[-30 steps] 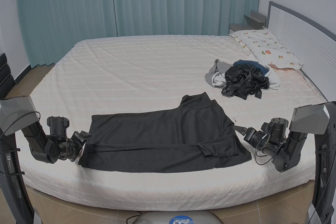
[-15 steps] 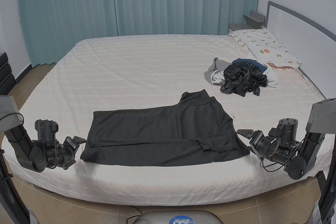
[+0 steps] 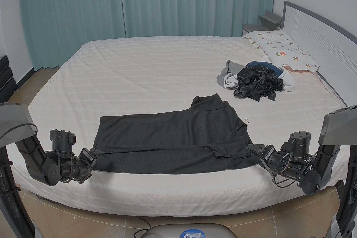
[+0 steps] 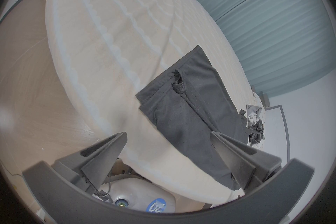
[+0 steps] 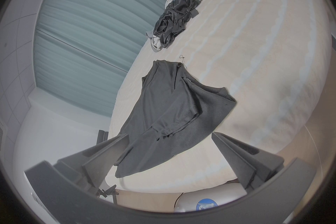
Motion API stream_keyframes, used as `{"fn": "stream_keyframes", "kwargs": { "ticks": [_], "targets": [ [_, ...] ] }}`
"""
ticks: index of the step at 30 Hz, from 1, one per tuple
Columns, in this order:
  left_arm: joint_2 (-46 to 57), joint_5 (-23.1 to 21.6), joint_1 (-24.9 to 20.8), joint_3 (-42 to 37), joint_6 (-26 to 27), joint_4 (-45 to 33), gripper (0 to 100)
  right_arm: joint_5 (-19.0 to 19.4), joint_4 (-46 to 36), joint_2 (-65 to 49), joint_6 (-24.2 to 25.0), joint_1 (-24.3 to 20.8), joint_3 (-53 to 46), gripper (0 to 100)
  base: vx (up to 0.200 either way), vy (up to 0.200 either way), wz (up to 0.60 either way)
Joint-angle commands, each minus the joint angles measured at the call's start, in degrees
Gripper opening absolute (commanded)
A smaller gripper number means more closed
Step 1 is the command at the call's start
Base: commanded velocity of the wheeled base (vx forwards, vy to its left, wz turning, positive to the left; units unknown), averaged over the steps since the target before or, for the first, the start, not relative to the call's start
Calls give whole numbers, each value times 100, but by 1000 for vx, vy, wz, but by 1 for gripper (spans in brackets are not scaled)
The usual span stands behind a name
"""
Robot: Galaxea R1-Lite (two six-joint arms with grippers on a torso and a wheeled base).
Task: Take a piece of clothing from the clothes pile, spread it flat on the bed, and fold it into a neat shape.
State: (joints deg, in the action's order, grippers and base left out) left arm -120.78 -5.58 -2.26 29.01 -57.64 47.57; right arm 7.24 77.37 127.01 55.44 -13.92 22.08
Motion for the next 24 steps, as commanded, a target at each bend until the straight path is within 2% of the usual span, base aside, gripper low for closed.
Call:
{"fn": "stream_keyframes", "kwargs": {
  "ticks": [1,3,16,17,24],
  "targets": [
    [-332,128,-144,219,-46,7,100,-39,15,148,-7,-23,25,100,0,0,0],
    [-455,295,-188,324,-37,-2,100,-39,15,139,2,-23,25,100,0,0,0],
    [-666,514,-302,535,-2,42,100,-47,15,157,2,-93,-28,100,0,0,0],
    [-666,541,-302,535,-11,42,0,-65,15,157,2,-111,-46,100,0,0,0],
    [-613,1138,-293,430,-37,148,0,-364,-3,245,19,-304,-63,100,0,0,0]
  ]
}}
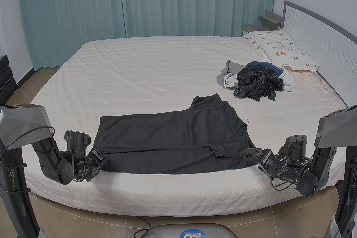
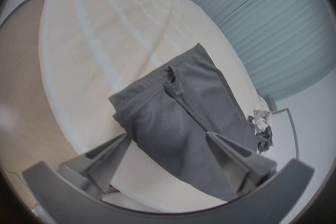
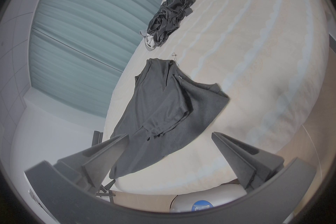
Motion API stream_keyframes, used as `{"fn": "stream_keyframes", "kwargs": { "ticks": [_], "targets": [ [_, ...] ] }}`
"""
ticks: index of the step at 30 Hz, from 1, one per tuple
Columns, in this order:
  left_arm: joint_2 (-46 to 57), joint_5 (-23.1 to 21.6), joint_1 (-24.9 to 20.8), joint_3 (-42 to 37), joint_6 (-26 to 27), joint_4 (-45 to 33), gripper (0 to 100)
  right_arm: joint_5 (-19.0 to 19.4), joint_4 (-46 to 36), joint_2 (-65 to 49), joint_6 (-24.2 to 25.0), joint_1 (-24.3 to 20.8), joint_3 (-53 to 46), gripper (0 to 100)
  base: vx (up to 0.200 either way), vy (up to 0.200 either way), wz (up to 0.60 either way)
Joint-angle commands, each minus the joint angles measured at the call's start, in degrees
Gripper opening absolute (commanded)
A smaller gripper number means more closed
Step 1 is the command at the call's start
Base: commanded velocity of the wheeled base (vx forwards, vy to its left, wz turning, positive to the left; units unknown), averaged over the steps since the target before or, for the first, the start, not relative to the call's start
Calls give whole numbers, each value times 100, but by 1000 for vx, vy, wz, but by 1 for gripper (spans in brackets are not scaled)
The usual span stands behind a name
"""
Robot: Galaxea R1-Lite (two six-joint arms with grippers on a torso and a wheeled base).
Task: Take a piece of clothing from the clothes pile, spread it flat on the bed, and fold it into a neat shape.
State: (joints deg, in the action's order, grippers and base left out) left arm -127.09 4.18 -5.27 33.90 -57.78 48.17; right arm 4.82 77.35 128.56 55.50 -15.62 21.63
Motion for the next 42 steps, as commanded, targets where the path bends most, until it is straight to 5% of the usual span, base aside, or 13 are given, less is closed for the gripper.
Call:
{"fn": "stream_keyframes", "kwargs": {
  "ticks": [1,7,33,34,42],
  "targets": [
    [26,171,8,-103,-22,167,0,-156,-9,99,22,-170,-18,100,0,0,0],
    [-9,171,8,-437,4,808,0,-209,-18,292,242,-267,35,100,0,0,0],
    [26,162,43,-490,-40,826,0,-895,-88,1224,233,-267,1502,100,0,0,0],
    [26,162,43,-490,-40,826,0,-903,-88,1224,242,-267,1520,0,0,0,0],
    [26,171,61,-507,-22,826,0,-1035,-71,1189,242,-302,1379,0,0,0,0]
  ]
}}
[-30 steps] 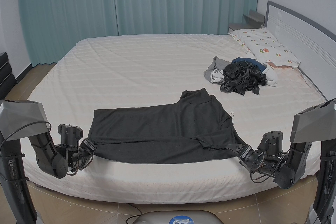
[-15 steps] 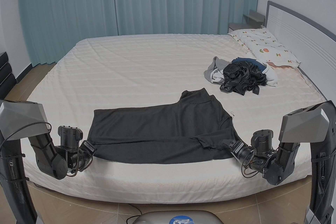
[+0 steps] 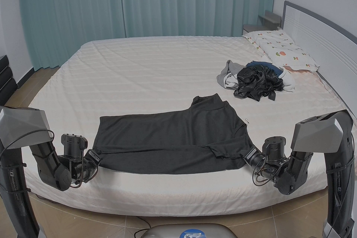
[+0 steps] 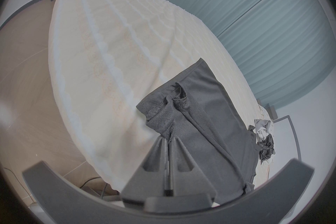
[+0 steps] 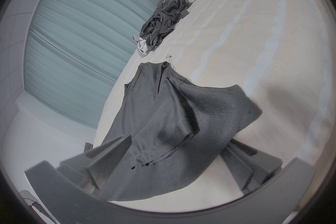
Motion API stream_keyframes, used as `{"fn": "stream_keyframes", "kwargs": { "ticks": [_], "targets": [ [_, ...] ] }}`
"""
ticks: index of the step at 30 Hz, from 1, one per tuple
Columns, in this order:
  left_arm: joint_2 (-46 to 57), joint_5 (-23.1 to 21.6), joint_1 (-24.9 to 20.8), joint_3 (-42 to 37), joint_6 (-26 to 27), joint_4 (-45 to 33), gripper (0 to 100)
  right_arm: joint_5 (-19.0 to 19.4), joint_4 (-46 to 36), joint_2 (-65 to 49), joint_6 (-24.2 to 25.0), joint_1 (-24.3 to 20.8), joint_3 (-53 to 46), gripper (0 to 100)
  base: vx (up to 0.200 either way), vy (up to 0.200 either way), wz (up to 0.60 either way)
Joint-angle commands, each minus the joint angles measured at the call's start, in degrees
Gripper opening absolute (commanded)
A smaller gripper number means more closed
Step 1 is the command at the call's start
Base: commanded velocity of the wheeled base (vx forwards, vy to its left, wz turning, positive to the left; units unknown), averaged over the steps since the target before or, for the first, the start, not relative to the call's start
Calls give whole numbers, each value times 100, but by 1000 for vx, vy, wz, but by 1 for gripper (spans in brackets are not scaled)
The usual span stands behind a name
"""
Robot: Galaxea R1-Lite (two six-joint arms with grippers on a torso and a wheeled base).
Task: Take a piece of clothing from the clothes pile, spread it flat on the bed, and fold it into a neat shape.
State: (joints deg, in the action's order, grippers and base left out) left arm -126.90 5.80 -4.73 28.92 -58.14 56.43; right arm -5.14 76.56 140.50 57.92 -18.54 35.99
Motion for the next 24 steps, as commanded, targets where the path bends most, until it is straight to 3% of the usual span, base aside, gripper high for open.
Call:
{"fn": "stream_keyframes", "kwargs": {
  "ticks": [1,16,24],
  "targets": [
    [8,9,7,-9,13,0,0,-39,8,-5,0,-9,-57,0,0,0,0],
    [271,9,165,-149,356,-53,0,-145,61,-646,-35,-27,-769,0,0,0,0],
    [377,9,174,-387,804,-71,0,-154,52,-699,-114,-115,-1129,0,0,0,0]
  ]
}}
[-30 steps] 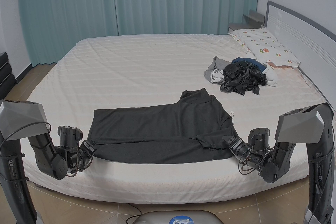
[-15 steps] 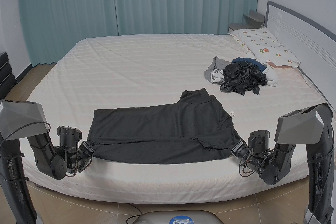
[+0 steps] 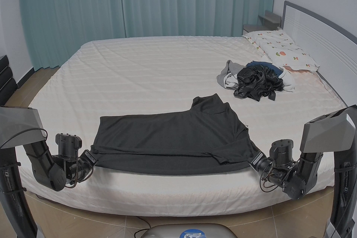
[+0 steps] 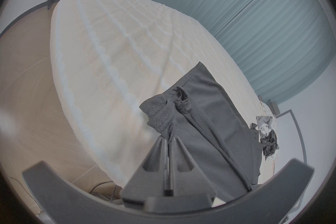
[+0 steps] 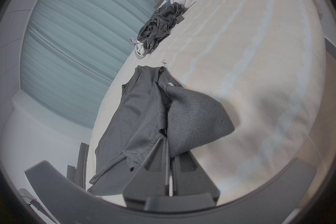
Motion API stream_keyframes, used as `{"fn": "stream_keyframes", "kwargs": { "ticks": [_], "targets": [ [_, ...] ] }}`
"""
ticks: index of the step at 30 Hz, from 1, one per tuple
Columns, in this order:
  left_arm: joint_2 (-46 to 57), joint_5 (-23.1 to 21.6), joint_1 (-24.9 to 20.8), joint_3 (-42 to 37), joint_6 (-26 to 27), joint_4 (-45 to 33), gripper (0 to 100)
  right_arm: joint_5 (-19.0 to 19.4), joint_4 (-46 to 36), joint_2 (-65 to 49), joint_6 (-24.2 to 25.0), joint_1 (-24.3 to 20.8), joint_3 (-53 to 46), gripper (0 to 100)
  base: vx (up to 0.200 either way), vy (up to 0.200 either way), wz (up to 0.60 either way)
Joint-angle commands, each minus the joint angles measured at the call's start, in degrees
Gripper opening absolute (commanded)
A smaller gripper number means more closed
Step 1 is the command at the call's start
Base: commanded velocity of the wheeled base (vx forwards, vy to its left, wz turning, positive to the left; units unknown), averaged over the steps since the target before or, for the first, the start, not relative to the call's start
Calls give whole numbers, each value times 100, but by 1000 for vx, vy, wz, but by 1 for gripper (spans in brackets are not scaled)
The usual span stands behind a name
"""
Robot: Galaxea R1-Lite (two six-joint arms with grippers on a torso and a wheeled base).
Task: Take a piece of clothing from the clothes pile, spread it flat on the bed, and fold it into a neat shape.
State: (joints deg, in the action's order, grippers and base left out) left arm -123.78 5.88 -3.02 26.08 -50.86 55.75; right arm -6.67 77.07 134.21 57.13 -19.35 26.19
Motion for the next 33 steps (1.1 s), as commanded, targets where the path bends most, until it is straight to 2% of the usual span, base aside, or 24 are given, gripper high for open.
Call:
{"fn": "stream_keyframes", "kwargs": {
  "ticks": [1,9,18,19,20,23,29,31,32,33],
  "targets": [
    [65,1,3,-129,111,-2,0,-1,1,-70,-44,-43,-175,0,0,0,0],
    [21,-8,-5,-358,384,-38,0,8,1,-17,-219,-78,-333,0,0,0,0],
    [12,-51,-32,-463,393,-29,0,60,1,115,-263,-60,-298,0,0,0,0],
    [12,-51,-32,-481,393,-29,0,69,19,132,-272,-69,-307,100,0,0,0],
    [30,-51,-40,-481,393,-29,100,60,19,115,-281,-78,-333,100,0,0,0],
    [56,-51,-32,-533,393,-38,100,60,10,0,-342,-104,-412,100,0,0,0],
    [381,-60,100,-850,560,-46,100,52,-96,-633,-1002,115,-852,100,0,0,0],
    [381,-60,100,-850,560,-46,100,52,-96,-633,-1002,115,-852,100,0,0,0],
    [548,-69,232,-885,727,-46,100,25,-113,-764,-1380,353,-913,100,0,0,0],
    [610,-69,294,-885,735,-38,100,25,-113,-808,-1441,458,-922,100,0,0,0]
  ]
}}
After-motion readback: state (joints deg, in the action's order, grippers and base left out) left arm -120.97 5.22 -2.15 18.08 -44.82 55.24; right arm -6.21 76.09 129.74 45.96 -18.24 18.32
